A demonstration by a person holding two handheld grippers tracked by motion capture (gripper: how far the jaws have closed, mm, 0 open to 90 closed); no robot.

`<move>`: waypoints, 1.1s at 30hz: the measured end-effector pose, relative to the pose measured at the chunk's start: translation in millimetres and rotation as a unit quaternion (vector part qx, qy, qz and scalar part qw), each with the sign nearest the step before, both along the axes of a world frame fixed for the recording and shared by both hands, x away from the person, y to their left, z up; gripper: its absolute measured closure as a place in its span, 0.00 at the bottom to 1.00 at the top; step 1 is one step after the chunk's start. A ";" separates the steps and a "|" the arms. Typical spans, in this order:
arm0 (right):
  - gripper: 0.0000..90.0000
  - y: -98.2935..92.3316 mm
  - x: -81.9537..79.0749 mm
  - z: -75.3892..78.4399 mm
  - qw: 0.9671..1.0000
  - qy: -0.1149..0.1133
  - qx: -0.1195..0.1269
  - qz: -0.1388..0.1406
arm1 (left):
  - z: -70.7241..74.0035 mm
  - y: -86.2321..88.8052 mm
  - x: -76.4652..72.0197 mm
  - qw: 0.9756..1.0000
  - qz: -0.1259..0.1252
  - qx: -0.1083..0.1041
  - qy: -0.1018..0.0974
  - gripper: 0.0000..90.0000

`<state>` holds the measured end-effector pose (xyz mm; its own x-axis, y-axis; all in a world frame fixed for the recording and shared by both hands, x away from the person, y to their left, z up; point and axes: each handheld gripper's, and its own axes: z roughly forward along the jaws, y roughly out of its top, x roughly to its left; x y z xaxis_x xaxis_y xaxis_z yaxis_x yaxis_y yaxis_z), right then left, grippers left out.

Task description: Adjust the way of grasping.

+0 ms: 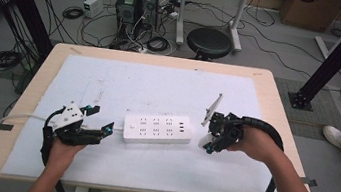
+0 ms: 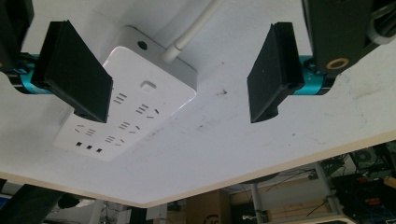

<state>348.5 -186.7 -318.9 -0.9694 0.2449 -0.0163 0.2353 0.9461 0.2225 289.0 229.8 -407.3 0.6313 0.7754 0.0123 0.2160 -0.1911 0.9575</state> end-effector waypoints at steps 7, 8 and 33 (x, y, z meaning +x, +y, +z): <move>0.70 2.3 3.1 34.9 1.000 -0.022 -0.003 0.004 | 1.8 1.3 -1.8 1.000 0.000 0.002 -0.002 0.25; 0.70 2.4 3.3 39.7 1.000 -0.023 -0.004 0.003 | 1.6 1.6 -2.0 1.000 0.001 0.001 -0.001 0.25; 0.70 4.7 8.4 27.3 1.000 -0.004 -0.009 0.005 | 2.7 4.9 -1.1 1.000 0.002 0.001 -0.004 0.25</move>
